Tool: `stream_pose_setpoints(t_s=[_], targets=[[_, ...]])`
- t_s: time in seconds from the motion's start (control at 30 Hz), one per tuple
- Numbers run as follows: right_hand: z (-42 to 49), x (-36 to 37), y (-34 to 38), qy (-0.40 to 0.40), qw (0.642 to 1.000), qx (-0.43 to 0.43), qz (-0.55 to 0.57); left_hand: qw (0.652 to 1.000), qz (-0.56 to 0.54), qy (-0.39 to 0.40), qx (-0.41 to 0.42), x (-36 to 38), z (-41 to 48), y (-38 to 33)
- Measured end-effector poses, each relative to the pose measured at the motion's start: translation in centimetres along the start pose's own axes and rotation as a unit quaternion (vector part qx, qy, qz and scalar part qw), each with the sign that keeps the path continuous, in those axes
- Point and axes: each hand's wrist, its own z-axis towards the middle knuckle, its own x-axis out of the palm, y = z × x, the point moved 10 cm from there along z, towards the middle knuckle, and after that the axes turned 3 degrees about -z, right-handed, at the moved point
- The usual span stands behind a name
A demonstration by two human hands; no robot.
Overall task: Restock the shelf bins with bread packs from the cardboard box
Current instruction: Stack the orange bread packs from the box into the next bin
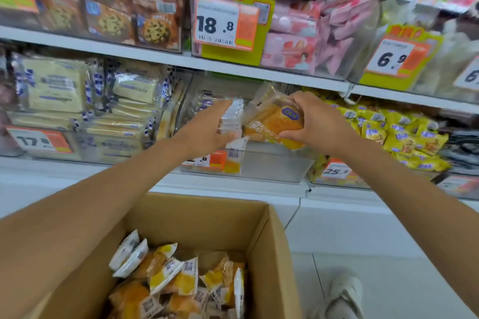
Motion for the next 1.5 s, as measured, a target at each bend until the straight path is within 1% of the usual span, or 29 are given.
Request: stream_pose_setpoints(t_s=[0.1, 0.2, 0.27, 0.33, 0.43, 0.5, 0.57, 0.6, 0.67, 0.7, 0.77, 0.83, 0.9, 0.97, 1.03, 1.07, 1.13, 1.23, 1.33, 1.4, 1.5], targets=[[3.4, 2.1, -3.0, 0.011, 0.999, 0.015, -0.042, 0.995, 0.090, 0.046, -0.015, 1.5, 4.2, 2.0], [7.1, 6.4, -5.3, 0.064, 0.990, 0.009, -0.123, 0.974, 0.189, 0.123, -0.036, 3.3, 6.2, 5.7], [9.1, 9.6, -6.5, 0.103, 0.978, 0.004, -0.184, 0.960, 0.220, 0.164, -0.053, 4.2, 6.5, 7.9], [10.5, 12.8, -6.9, 0.130, 0.975, -0.002, -0.183, 0.950, 0.244, 0.183, -0.071, 4.8, 6.5, 9.1], [11.7, 17.1, -5.9, 0.141, 0.980, -0.034, -0.139, 0.947, 0.259, 0.175, -0.077, 5.0, 6.5, 9.5], [11.8, 18.0, -5.4, 0.126, 0.983, -0.046, -0.126, 0.948, 0.259, 0.168, -0.073, 5.0, 6.5, 9.4], [11.4, 17.9, -5.5, 0.114, 0.983, -0.054, -0.136, 0.949, 0.256, 0.170, -0.075, 5.0, 6.4, 9.3], [11.1, 17.7, -5.6, 0.103, 0.980, -0.058, -0.162, 0.948, 0.256, 0.170, -0.075, 5.0, 6.4, 9.3], [11.0, 17.3, -6.0, 0.080, 0.973, -0.043, -0.214, 0.948, 0.258, 0.168, -0.074, 4.9, 6.3, 9.0], [11.1, 17.3, -6.4, 0.073, 0.972, -0.023, -0.221, 0.949, 0.259, 0.165, -0.074, 4.8, 6.2, 8.9], [11.4, 17.5, -6.9, 0.074, 0.979, 0.019, -0.191, 0.949, 0.262, 0.162, -0.074, 4.8, 6.2, 8.9], [11.8, 17.6, -7.1, 0.080, 0.985, 0.026, -0.148, 0.949, 0.261, 0.157, -0.075, 4.8, 6.2, 9.0], [11.8, 16.8, -6.9, 0.049, 0.992, 0.007, -0.116, 0.950, 0.257, 0.158, -0.076, 4.8, 6.2, 9.0], [11.2, 16.4, -6.1, 0.029, 0.989, -0.047, -0.139, 0.951, 0.255, 0.160, -0.074, 4.8, 6.2, 9.0], [10.3, 17.8, -5.2, 0.063, 0.972, -0.116, -0.196, 0.951, 0.255, 0.160, -0.073, 4.8, 6.1, 9.0], [10.1, 18.6, -5.1, 0.079, 0.964, -0.132, -0.216, 0.950, 0.257, 0.160, -0.073, 4.8, 6.1, 8.9], [10.8, 19.4, -5.6, 0.082, 0.962, -0.127, -0.228, 0.949, 0.260, 0.160, -0.073, 4.8, 6.1, 8.9], [11.9, 19.5, -5.5, 0.072, 0.969, -0.107, -0.213, 0.948, 0.263, 0.161, -0.074, 4.8, 6.1, 8.9], [11.4, 19.1, -5.4, 0.061, 0.975, -0.109, -0.182, 0.948, 0.266, 0.161, -0.070, 4.8, 6.2, 9.1], [10.9, 18.5, -5.7, 0.058, 0.976, -0.110, -0.181, 0.949, 0.265, 0.160, -0.066, 4.9, 6.2, 9.2], [10.6, 18.8, -6.3, 0.081, 0.973, -0.099, -0.193, 0.950, 0.261, 0.160, -0.064, 4.9, 6.2, 9.2]])
